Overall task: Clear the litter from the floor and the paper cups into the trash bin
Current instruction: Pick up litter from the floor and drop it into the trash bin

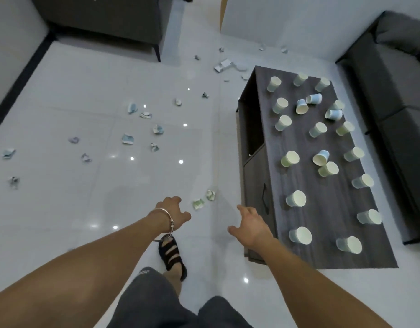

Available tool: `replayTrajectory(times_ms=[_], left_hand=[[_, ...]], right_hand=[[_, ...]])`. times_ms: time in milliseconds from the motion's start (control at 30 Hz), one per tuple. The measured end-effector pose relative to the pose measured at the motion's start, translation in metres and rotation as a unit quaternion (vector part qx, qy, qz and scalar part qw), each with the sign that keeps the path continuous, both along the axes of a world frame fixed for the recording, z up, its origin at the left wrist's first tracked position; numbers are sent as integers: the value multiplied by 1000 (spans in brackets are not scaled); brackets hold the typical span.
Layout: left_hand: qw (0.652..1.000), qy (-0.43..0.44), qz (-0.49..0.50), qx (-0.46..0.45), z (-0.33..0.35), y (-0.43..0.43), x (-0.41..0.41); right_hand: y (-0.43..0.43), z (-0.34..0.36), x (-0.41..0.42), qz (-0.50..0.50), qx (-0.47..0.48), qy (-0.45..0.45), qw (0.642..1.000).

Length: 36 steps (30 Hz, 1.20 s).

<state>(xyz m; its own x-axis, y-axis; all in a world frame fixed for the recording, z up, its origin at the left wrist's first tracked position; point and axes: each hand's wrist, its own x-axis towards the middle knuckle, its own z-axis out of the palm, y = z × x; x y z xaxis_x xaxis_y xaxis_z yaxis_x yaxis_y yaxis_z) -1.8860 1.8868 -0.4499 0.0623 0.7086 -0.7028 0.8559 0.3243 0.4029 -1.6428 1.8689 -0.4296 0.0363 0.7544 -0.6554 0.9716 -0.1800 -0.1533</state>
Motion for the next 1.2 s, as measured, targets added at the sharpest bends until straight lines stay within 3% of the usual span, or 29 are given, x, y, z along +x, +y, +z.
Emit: replayTrajectory(times_ms=[300,567,967,1200], left_hand=[[985,-17,135,-108,-96,56,-7],[972,14,189,-139,-247,106,17],[960,-12,247,-133,-530,162,95],[953,-38,264,-147,-594,131,108]], right_hand=[[100,-114,11,12,-82,-46,995],[191,-295,24,102,-122,-62,985],[279,-603,70,162,-78,-45,983],[261,-692,61,215,-3,-61,975]])
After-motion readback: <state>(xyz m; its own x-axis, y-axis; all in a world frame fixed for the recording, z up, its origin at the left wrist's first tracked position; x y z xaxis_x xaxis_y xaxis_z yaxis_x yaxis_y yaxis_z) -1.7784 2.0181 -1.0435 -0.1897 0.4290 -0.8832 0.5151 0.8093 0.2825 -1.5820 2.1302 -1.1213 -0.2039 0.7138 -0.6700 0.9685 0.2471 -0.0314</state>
